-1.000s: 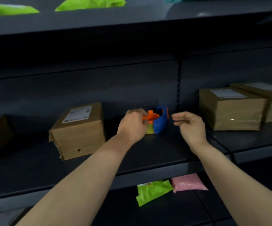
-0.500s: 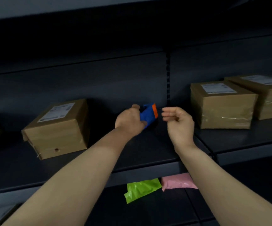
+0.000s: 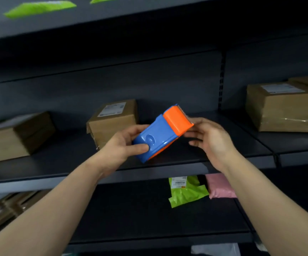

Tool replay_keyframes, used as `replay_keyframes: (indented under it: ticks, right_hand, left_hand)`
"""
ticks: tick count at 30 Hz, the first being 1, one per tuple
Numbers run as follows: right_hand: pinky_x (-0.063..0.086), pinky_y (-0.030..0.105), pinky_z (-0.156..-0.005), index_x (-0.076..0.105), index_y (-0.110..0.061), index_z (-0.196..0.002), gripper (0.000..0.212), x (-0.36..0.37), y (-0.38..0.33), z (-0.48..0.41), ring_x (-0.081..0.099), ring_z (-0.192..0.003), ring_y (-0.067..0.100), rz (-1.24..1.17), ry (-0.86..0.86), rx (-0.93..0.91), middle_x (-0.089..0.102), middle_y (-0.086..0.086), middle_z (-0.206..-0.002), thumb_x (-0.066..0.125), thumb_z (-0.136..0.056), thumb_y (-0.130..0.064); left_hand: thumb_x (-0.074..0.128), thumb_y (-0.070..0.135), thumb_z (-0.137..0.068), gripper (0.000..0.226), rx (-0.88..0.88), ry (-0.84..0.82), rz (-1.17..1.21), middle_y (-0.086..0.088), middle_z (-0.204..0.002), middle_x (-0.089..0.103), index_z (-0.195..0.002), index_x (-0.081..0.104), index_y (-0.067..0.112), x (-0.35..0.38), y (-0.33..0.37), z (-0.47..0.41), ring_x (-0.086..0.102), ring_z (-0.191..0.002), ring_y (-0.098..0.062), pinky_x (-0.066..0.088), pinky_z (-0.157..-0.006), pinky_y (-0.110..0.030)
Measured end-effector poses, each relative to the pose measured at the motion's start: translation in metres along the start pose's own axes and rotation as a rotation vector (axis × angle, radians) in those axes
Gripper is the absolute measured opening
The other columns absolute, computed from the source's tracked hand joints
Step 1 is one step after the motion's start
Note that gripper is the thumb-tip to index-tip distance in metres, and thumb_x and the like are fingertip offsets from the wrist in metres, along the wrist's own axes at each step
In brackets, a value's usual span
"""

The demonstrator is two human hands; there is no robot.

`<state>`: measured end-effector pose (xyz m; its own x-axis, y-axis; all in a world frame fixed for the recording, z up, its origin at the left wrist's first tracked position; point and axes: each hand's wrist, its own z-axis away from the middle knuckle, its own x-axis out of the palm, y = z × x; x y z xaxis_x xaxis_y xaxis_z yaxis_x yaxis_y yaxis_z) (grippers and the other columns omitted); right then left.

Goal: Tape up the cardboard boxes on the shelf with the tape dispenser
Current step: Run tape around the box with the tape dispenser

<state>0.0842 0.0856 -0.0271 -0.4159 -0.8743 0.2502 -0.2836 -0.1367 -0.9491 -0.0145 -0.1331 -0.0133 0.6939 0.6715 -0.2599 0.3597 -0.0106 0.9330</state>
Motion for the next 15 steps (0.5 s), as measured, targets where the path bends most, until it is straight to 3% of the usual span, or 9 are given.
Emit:
replay_keyframes:
  ticks: [4,7,11,15]
  right_hand:
    - [0.047,0.031,-0.065,0.07,-0.02,-0.079,0.038,0.026,-0.004,0.026,0.066,-0.076,0.018,-0.052,-0.156,0.206,0.072,0.002,-0.078,0.041,-0.097,-0.036]
    - [0.05,0.028,-0.066,0.073,-0.023,-0.075,0.04,0.048,-0.006,0.042,0.067,-0.071,0.012,-0.024,-0.245,0.25,0.07,0.0,-0.079,0.055,-0.077,-0.058]
    - [0.054,0.023,-0.062,0.074,-0.021,-0.073,0.024,0.076,0.0,0.055,0.065,-0.066,0.009,0.018,-0.243,0.169,0.069,-0.002,-0.073,0.062,-0.088,-0.035]
    - [0.054,0.022,-0.059,0.07,-0.017,-0.072,0.027,0.106,0.003,0.065,0.066,-0.062,0.008,0.173,-0.122,0.038,0.069,0.0,-0.069,0.06,-0.095,-0.026]
  left_hand:
    - [0.07,0.012,-0.076,0.056,-0.021,-0.043,-0.015,-0.003,-0.124,0.065,-0.13,0.054,0.013,-0.03,0.004,0.034,0.062,-0.112,-0.019,0.051,-0.092,-0.029]
    - [0.067,0.01,-0.077,0.053,-0.023,-0.082,-0.039,-0.002,-0.122,0.066,-0.129,0.055,0.016,-0.052,0.01,0.057,0.063,-0.11,-0.019,0.053,-0.087,-0.029]
    - [0.069,0.013,-0.076,0.049,-0.021,-0.089,-0.088,-0.002,-0.121,0.066,-0.123,0.062,0.023,-0.081,0.013,0.082,0.062,-0.109,-0.02,0.051,-0.086,-0.031]
    - [0.08,0.038,-0.064,0.06,-0.022,-0.063,-0.201,0.007,-0.118,0.065,-0.12,0.061,0.032,-0.094,0.018,0.1,0.062,-0.109,-0.012,0.051,-0.085,-0.029]
